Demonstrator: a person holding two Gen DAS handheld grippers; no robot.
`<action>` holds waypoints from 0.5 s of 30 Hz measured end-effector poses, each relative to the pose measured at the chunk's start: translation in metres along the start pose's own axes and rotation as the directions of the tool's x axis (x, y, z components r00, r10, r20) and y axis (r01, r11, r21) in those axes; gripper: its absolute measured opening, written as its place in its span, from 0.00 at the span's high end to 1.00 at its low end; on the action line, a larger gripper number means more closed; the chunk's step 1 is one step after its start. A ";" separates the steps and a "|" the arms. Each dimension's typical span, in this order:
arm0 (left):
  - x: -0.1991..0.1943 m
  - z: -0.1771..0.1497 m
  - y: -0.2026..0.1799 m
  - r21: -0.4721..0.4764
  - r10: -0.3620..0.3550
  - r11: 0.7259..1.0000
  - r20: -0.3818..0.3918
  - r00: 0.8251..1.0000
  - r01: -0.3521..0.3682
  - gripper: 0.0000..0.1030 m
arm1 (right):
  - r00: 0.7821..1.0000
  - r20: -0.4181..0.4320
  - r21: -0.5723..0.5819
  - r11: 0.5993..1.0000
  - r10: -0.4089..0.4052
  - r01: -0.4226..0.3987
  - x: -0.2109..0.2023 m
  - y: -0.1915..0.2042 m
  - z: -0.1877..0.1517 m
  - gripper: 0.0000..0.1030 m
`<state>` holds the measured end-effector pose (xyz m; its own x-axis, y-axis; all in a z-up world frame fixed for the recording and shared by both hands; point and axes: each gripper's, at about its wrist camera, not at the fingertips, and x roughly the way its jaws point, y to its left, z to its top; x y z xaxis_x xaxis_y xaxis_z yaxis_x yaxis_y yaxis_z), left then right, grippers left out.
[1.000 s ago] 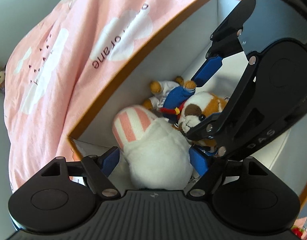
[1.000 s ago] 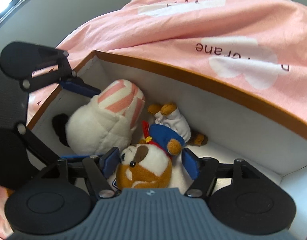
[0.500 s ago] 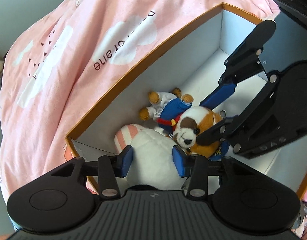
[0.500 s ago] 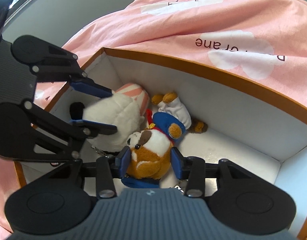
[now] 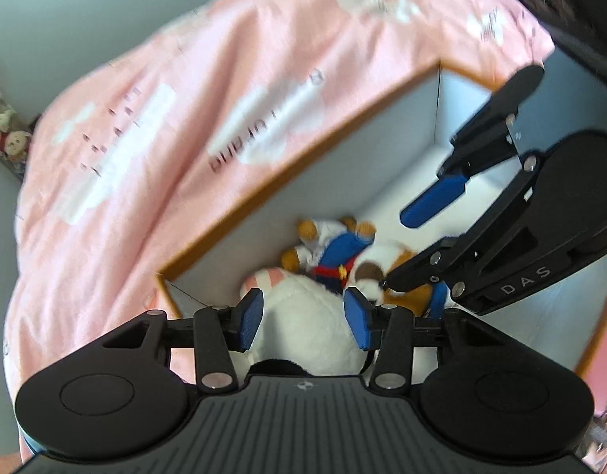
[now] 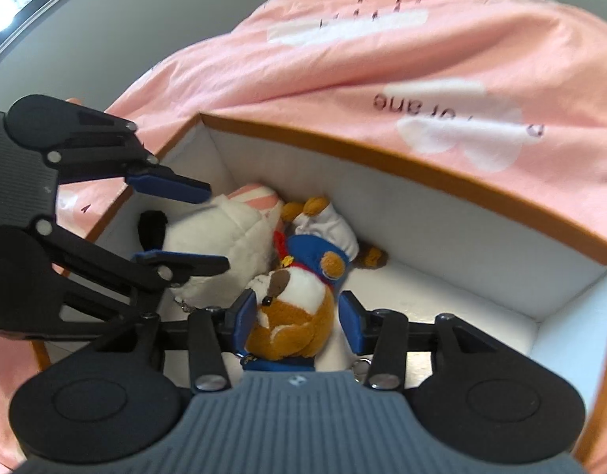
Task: Organize objects
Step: 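Withdraw both grippers up out of the orange box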
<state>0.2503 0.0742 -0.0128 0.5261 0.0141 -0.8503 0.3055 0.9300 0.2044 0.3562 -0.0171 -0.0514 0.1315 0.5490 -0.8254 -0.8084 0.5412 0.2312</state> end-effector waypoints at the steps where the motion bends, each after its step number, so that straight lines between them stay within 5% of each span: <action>1: -0.010 0.000 -0.002 -0.011 0.000 1.000 0.027 1.000 0.000 0.47 | 1.000 0.010 -0.003 1.000 -0.015 0.015 -0.006 0.002 -0.001 0.53; 5: -0.055 -0.001 -0.016 -0.045 -0.017 0.999 0.113 0.993 0.022 0.47 | 0.996 0.055 0.014 0.997 -0.076 0.075 -0.040 0.012 -0.009 0.53; 9: -0.093 -0.003 -0.046 -0.091 -0.059 0.993 0.120 0.991 0.070 0.47 | 0.990 0.093 0.081 0.992 -0.108 0.101 -0.075 0.021 -0.029 0.57; 15: -0.100 -0.056 -0.070 -0.145 -0.161 0.972 0.150 0.975 0.183 0.47 | 0.973 0.163 0.151 0.979 -0.162 0.137 -0.123 0.042 -0.076 0.62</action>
<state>0.1317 0.0279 0.0311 0.5829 -0.1915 -0.7897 0.2780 0.9602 -0.0276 0.2620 -0.1104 0.0206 0.3525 0.5509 -0.7565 -0.6864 0.7017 0.1911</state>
